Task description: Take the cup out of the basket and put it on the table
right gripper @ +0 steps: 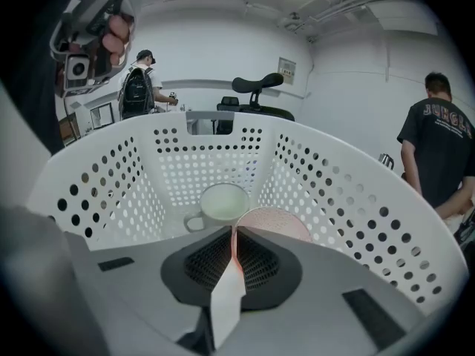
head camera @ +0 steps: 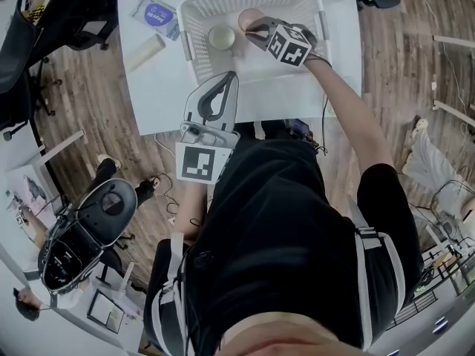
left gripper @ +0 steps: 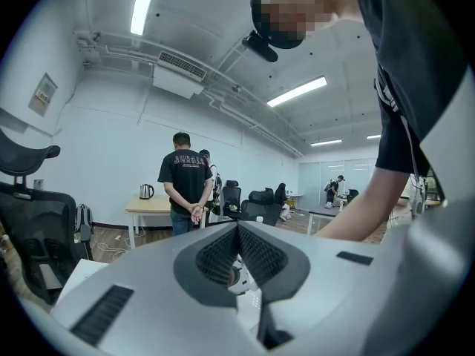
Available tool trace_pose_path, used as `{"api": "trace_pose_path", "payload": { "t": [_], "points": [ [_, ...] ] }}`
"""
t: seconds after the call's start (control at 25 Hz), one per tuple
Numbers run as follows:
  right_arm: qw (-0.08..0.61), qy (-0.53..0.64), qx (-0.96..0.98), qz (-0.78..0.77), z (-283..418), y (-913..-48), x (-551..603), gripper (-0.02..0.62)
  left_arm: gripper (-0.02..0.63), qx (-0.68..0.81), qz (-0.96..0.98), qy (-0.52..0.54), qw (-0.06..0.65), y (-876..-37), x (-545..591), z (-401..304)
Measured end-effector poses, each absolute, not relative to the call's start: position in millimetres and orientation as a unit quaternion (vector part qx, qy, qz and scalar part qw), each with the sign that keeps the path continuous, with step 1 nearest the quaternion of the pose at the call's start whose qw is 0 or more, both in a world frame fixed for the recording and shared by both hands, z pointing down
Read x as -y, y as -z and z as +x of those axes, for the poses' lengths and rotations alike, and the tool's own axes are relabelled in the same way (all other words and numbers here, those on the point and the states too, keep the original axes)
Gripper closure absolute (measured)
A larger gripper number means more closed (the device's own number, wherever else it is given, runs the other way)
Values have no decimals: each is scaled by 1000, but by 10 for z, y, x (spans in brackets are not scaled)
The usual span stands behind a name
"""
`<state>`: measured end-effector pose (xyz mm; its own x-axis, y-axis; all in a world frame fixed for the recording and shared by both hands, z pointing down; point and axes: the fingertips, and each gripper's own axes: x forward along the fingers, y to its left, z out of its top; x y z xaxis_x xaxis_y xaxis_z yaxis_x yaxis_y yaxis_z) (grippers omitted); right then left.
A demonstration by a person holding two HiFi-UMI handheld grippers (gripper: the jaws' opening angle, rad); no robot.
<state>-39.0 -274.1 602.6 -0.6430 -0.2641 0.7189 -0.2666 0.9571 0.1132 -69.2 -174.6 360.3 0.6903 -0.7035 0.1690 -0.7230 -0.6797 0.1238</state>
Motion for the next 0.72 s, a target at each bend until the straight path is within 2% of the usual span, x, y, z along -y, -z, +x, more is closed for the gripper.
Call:
{"api": "trace_pose_path", "payload": {
  "t": [0.72],
  "points": [
    [329, 51, 925, 186, -305, -4473, 2340, 558, 588, 392, 916, -42, 71, -3480, 1526, -708]
  ]
}}
